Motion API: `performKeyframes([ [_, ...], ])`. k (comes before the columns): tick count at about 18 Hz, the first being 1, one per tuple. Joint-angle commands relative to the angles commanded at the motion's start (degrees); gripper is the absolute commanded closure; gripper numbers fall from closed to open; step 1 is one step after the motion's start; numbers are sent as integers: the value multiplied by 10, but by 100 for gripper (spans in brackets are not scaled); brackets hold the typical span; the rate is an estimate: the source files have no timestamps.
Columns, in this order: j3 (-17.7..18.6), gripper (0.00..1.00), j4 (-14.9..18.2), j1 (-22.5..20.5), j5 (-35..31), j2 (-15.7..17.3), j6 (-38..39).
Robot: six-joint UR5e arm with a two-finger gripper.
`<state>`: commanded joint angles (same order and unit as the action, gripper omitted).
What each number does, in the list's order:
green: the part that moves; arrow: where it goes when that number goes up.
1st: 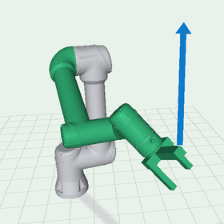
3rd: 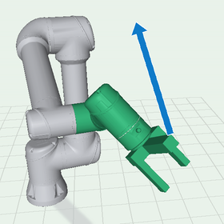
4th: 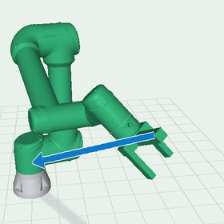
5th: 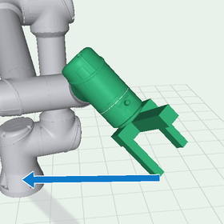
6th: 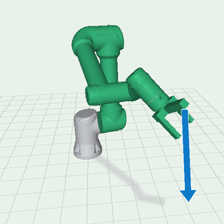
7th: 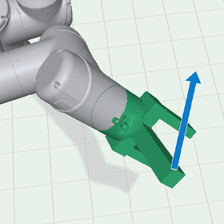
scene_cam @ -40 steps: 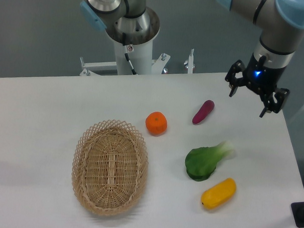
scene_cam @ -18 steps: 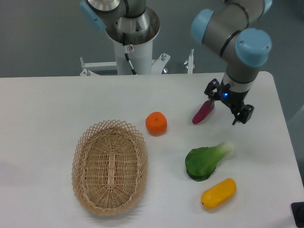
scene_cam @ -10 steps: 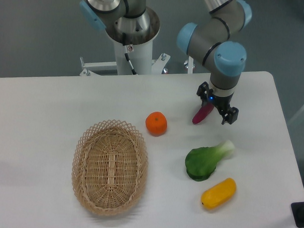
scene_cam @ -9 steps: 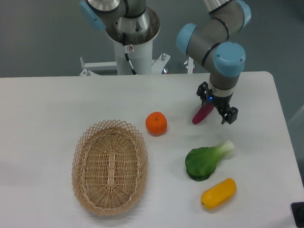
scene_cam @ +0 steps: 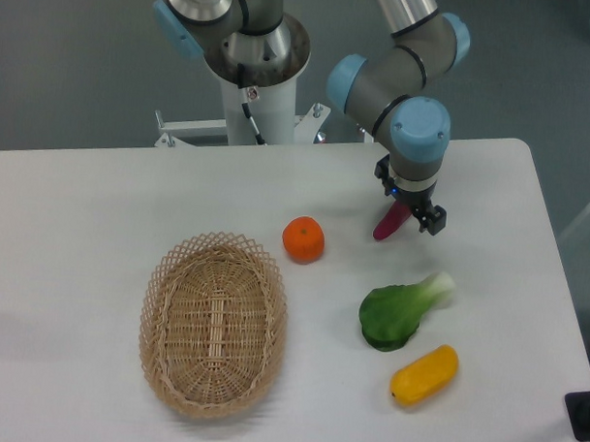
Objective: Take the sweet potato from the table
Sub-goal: 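Lower the gripper over the purple sweet potato, fingers straddling it, then close the gripper on the purple sweet potato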
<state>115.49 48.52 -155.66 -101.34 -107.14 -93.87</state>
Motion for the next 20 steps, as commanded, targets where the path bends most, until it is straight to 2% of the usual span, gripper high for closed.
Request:
performKeyframes([
  [7,8,0,-6,1,0,-9,17],
  [9,7,0,-18,2,0,-13,17],
  [10,8,3,-25,2,0,-13,17],
  [12,8,22,-25,2,0,-12,18],
  [13,8,27,-25,2,0,-12,17],
  [16,7,49,-25,2,0,-12,11],
  [18,6,61,-25,2,0,-11,11],
  [20,5,68,-24,2,0,-11,7],
])
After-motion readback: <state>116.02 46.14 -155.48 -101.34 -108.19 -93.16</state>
